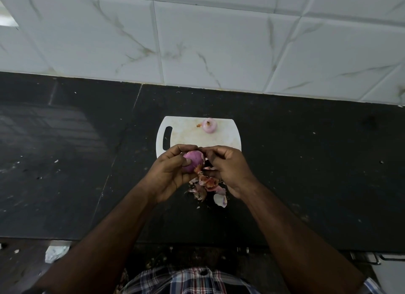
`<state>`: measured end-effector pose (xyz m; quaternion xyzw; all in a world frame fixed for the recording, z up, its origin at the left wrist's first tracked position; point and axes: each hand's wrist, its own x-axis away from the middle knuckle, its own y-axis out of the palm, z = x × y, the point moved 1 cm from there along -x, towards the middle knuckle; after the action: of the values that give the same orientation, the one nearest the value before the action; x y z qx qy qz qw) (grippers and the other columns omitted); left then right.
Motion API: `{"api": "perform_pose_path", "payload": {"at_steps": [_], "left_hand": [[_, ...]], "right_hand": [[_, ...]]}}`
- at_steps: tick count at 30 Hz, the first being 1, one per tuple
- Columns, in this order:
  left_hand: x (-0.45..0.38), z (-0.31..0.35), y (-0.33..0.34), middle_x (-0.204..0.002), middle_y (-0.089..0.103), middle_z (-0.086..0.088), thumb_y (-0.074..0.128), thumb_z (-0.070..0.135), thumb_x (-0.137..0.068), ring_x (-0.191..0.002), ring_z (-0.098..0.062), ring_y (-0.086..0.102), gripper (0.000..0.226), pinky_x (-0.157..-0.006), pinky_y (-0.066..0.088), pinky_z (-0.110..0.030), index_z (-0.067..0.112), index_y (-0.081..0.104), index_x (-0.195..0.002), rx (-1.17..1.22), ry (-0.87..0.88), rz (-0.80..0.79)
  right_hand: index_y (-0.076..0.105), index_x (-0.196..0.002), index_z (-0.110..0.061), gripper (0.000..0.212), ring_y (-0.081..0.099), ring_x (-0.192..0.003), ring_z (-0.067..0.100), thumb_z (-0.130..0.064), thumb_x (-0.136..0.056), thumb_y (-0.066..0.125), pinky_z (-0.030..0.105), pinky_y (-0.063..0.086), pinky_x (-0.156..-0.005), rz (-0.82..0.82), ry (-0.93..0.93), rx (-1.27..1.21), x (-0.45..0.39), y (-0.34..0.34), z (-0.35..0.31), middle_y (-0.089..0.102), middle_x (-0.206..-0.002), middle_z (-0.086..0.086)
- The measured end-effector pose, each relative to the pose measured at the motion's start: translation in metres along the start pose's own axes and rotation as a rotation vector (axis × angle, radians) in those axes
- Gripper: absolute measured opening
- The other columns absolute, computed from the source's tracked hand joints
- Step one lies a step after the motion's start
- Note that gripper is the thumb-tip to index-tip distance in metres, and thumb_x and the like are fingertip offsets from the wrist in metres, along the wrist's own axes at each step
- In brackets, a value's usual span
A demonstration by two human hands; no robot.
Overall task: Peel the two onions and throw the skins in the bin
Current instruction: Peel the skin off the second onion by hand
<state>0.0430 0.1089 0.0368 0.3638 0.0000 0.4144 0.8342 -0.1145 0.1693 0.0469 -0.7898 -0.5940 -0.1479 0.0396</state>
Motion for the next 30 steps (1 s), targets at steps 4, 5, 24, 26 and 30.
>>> {"api": "perform_pose_path", "payload": {"at_steps": [4,5,24,26,30], "left_hand": [[-0.001,0.0,0.001,-0.111,0.067,-0.016,0.055,0.0,-0.074,-0.085,-0.028,0.069,0.037,-0.07,0.06,-0.037,0.008,0.065,-0.109,-0.029,0.002,0.005],[-0.002,0.0,0.003,-0.109,0.068,-0.016,0.055,0.0,-0.074,-0.084,-0.028,0.068,0.037,-0.069,0.06,-0.037,0.007,0.064,-0.109,-0.03,0.004,0.005],[-0.005,-0.004,0.004,-0.107,0.068,-0.015,0.071,0.004,-0.08,-0.088,-0.029,0.069,0.035,-0.085,0.059,-0.04,0.01,0.062,-0.113,-0.022,0.02,0.022],[-0.005,-0.005,0.004,-0.109,0.068,-0.016,0.067,0.008,-0.08,-0.092,-0.032,0.069,0.034,-0.088,0.057,-0.042,0.009,0.062,-0.113,0.007,0.01,0.021],[-0.003,-0.006,0.0,-0.11,0.069,-0.019,0.064,0.009,-0.086,-0.096,-0.035,0.068,0.028,-0.094,0.053,-0.048,0.007,0.061,-0.114,0.033,-0.001,0.026]], "right_hand": [[0.074,-0.107,-0.009,0.021,0.075,-0.085,0.023,-0.012,-0.087,0.075,0.033,0.061,-0.07,0.007,-0.065,0.099,-0.001,0.0,0.003,0.075,-0.101,0.011],[0.074,-0.107,-0.008,0.022,0.075,-0.084,0.023,-0.01,-0.085,0.076,0.032,0.061,-0.069,0.021,-0.076,0.089,-0.001,-0.001,0.002,0.075,-0.1,0.011],[0.076,-0.085,-0.019,0.021,0.073,-0.08,0.016,0.001,-0.088,0.07,0.032,0.061,-0.071,0.156,-0.187,0.182,-0.008,-0.001,0.003,0.076,-0.086,0.006],[0.074,-0.084,-0.022,0.025,0.072,-0.077,0.016,0.001,-0.089,0.068,0.033,0.061,-0.069,0.176,-0.202,0.215,-0.01,-0.001,0.006,0.075,-0.086,0.006],[0.073,-0.099,-0.016,0.02,0.07,-0.078,0.005,0.0,-0.091,0.065,0.023,0.059,-0.068,0.204,-0.233,0.305,-0.01,0.001,0.006,0.073,-0.09,0.0]]}}
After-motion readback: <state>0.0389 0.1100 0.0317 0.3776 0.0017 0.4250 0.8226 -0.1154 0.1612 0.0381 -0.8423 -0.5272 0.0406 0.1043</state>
